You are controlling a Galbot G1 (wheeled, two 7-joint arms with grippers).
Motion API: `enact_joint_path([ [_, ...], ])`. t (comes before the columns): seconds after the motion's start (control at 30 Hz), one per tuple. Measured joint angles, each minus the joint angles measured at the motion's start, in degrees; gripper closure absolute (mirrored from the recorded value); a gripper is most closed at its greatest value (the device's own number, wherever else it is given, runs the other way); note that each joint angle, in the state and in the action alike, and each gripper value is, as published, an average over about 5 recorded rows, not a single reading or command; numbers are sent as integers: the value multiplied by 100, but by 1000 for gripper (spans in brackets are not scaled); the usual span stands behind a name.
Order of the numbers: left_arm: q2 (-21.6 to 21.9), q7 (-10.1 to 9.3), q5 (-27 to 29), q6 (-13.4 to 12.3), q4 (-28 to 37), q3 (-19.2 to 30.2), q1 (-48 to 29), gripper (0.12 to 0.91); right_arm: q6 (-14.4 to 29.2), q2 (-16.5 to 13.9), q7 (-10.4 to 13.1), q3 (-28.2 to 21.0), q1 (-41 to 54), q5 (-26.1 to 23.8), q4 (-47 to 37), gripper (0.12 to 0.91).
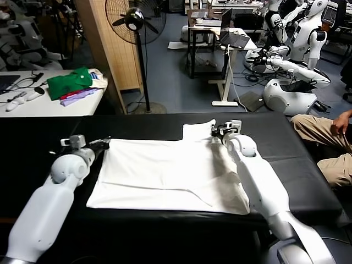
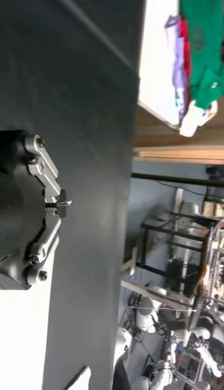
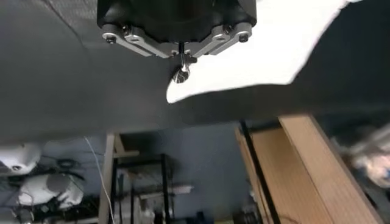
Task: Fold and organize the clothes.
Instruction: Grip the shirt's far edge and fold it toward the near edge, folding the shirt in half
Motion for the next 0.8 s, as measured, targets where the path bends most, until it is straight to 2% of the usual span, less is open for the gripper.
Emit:
enact_joint_path([
  [0.17,66,-39,137,-5,-504,-225,450,902,-320,-435,265,166,-536,446,947,904],
  [0.37,190,-61,250,-27,-781,-403,862,902,-870,-947,575,369,-1148,879,1854,904],
  [0.5,257,-77,301,-51,-946,-473,1076,902,-1070,-1237,631,485,-1516,992,2304,904],
  [0.8,393,-84,445,-109,-1356,-662,1554,902,-1088,-1751,683,873,-2428,1082,3255,904],
])
